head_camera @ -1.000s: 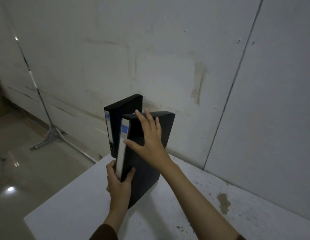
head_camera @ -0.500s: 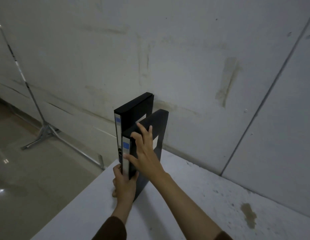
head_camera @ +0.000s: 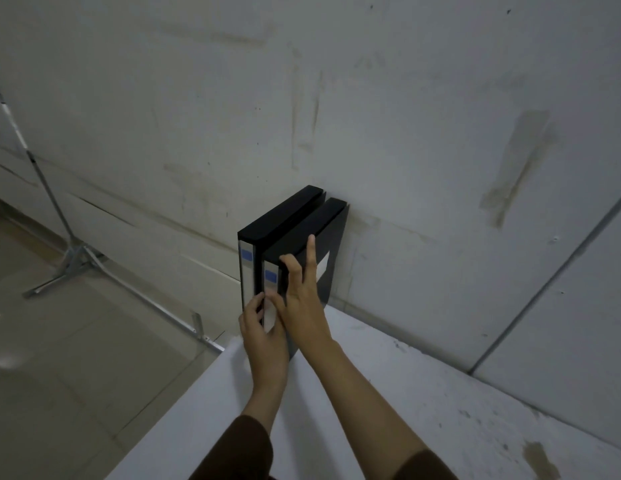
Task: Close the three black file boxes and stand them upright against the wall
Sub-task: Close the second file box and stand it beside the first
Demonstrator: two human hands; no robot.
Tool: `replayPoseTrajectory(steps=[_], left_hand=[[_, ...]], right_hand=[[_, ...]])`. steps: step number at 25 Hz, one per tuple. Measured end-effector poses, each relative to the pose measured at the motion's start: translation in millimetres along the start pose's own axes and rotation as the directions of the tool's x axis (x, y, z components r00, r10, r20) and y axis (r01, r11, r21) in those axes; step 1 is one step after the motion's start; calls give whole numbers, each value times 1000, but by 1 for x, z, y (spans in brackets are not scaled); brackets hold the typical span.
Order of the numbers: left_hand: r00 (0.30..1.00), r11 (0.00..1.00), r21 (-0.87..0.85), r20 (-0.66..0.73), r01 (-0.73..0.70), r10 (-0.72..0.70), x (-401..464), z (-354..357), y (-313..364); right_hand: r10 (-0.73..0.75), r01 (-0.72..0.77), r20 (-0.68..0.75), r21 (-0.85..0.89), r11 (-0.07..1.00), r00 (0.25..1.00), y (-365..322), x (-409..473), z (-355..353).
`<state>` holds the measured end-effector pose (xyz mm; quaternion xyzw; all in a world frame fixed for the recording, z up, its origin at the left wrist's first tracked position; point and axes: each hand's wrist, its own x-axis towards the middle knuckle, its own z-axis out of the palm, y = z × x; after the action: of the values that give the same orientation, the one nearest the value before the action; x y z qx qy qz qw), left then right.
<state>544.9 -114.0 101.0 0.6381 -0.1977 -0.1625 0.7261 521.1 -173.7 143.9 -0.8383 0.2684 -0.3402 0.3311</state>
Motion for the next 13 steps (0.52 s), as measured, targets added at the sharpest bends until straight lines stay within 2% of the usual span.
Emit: replayPoseTrajectory(steps=[2, 6, 13], left_hand=[[998, 994, -105, 59, 14, -8, 3, 6, -4], [976, 949, -275, 195, 153, -101, 13, 7, -12], [978, 961, -253, 200, 113, -62, 15, 9, -14]], right_hand=[[6, -5, -35, 20, 1000, 999, 1, 10, 8], [37, -34, -53, 47, 998, 998, 6, 23, 17], [13, -8, -88, 57, 998, 996, 12, 24, 20]])
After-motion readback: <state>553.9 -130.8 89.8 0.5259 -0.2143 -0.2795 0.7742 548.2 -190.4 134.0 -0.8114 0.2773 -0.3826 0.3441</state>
